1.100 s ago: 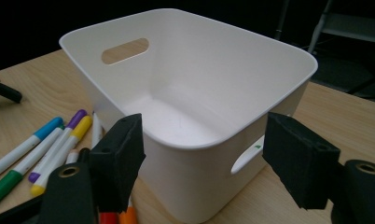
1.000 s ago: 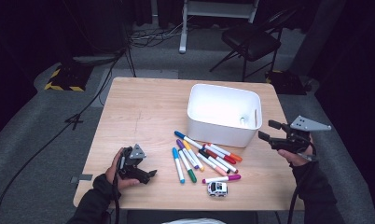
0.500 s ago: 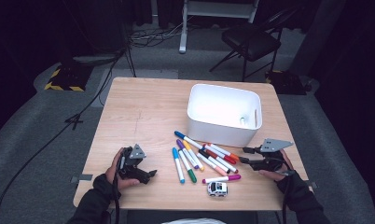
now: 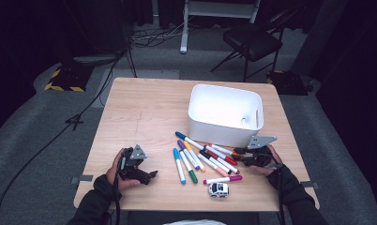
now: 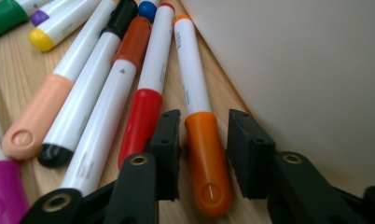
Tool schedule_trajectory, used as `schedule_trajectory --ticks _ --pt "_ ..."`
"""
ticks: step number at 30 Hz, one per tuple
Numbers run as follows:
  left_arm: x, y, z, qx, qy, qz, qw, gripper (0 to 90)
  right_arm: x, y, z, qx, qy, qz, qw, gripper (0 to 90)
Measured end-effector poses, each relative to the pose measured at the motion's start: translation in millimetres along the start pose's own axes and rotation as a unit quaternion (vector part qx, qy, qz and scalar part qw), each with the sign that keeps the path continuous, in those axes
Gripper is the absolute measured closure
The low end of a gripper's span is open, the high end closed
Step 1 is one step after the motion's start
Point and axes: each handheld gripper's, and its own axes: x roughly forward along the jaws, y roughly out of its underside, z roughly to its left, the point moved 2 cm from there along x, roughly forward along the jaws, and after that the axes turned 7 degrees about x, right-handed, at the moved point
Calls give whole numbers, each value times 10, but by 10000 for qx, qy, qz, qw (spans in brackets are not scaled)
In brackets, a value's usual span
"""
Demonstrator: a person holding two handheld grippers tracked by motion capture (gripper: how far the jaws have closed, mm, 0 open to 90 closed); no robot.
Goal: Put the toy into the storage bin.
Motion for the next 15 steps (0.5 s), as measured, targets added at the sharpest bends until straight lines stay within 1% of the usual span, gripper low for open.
schedule_trajectory --ticks 1,4,8,9,10,11,12,13,14,15 --pt "1 0 0 2 3 -5 10000 6 5 -2 3 150 -50 49 9999 643" --pt "1 0 0 3 5 -9 10000 6 37 -18 -7 217 -124 3 9997 646" --pt "1 0 0 2 6 -8 10000 6 40 -14 -1 175 -115 -17 9998 667" --pt "0 0 -1 -4 1 0 10000 6 40 -12 2 143 -89 -35 9999 727" --pt "1 0 -1 3 9 -8 10000 6 37 -9 3 145 -146 -46 9998 734" --pt "0 0 -1 3 8 -6 10000 6 29 -5 11 164 -141 -14 9998 738" --pt "0 0 0 2 8 -2 10000 6 27 0 18 75 -123 -44 9999 743" --pt "0 0 -1 -2 1 -1 10000 6 23 3 29 88 -119 -27 9999 745" --pt "0 0 0 2 7 -3 10000 6 25 3 29 -5 -104 -77 9999 747" --pt "1 0 -1 -1 3 -3 10000 6 15 9 43 10 -96 -47 9999 747"
